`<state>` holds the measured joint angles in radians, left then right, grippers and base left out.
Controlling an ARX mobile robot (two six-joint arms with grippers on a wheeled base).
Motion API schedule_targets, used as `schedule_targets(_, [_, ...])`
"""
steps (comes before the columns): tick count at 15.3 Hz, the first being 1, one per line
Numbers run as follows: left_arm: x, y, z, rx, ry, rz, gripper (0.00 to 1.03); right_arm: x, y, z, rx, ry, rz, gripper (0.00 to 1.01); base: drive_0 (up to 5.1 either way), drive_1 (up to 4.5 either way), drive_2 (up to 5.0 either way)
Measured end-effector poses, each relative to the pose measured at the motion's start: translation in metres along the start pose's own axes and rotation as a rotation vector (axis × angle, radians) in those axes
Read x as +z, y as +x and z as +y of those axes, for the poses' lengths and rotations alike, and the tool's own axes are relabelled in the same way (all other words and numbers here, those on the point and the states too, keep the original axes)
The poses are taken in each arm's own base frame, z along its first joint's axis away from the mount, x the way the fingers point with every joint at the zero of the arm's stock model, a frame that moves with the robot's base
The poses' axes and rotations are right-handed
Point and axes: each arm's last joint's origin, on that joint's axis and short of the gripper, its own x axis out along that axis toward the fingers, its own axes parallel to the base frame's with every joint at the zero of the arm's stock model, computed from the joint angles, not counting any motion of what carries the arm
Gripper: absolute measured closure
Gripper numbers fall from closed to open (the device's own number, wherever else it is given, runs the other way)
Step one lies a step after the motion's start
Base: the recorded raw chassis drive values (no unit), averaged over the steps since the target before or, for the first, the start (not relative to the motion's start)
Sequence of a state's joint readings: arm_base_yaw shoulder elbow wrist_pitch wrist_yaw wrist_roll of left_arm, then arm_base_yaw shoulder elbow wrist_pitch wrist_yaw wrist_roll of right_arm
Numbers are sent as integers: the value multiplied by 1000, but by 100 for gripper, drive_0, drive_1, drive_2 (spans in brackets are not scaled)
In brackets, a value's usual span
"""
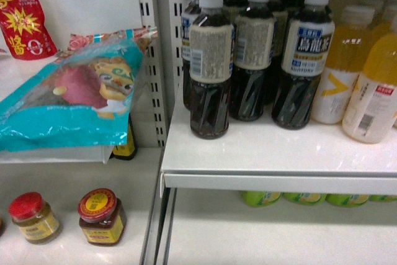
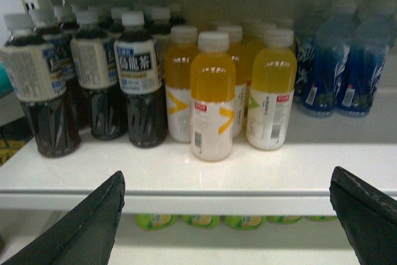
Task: Move water from second to third shelf
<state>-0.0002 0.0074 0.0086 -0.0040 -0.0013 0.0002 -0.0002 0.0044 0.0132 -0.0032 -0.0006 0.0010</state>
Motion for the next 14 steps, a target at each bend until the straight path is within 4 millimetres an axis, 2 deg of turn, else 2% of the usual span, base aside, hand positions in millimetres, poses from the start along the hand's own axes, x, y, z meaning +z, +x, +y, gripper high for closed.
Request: schedule_targets(14, [0,0,0,-1,0,2,5,0,0,0,0,1,2,3,0,0,0])
